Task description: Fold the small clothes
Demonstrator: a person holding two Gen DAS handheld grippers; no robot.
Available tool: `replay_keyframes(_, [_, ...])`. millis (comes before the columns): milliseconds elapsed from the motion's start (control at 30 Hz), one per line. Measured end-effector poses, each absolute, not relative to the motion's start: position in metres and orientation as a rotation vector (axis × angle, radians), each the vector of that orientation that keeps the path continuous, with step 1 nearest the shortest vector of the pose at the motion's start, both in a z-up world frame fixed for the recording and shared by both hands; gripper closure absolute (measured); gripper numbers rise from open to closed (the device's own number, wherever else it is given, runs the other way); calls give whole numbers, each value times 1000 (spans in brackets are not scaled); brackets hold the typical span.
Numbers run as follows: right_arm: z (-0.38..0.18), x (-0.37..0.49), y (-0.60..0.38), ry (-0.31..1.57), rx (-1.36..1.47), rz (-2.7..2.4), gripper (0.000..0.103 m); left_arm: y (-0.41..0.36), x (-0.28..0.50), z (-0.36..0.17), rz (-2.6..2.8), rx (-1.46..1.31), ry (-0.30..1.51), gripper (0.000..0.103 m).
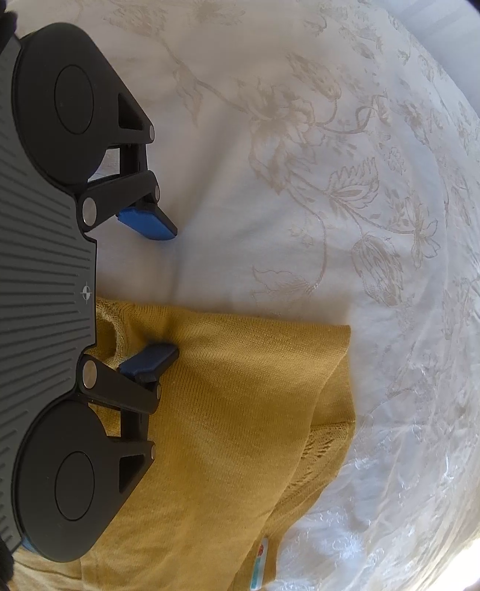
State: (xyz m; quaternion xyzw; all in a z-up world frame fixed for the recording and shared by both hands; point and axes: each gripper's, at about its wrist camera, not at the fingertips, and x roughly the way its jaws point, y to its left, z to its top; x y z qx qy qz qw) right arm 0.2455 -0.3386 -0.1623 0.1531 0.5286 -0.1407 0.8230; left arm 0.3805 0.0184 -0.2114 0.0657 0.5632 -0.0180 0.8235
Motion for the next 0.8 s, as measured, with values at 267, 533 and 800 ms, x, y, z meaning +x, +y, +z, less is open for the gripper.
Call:
replay_keyframes(267, [-178, 317, -306, 1080, 372, -206, 39, 20, 383, -211, -41, 132, 1208, 39])
replay_keyframes(533, [-169, 303, -319, 1044, 384, -211, 90, 23, 384, -212, -45, 126, 1209, 38])
replay_keyframes(800, [-171, 214, -354, 1164, 474, -310, 78, 22, 381, -213, -43, 131, 1198, 38])
